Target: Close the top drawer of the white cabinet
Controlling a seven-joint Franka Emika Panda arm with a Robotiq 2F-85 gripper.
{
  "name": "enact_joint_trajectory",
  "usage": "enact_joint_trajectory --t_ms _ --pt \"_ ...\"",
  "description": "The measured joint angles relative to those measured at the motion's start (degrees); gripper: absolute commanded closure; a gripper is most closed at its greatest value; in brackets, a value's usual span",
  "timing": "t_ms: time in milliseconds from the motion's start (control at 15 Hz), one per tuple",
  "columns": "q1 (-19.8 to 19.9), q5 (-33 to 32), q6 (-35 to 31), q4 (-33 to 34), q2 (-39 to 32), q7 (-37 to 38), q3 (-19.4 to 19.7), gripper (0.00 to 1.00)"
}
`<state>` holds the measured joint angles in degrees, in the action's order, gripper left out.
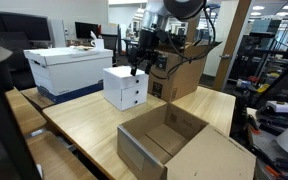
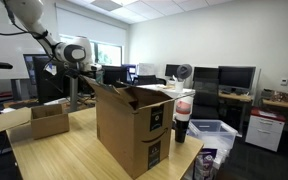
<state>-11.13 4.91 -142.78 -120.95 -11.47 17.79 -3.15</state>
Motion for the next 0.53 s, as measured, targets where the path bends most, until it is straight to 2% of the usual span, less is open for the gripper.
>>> enact_joint_trajectory --t_ms 533 --pt "1.25 1.04 8.29 -0.05 5.32 -7.6 -1.38 0.0"
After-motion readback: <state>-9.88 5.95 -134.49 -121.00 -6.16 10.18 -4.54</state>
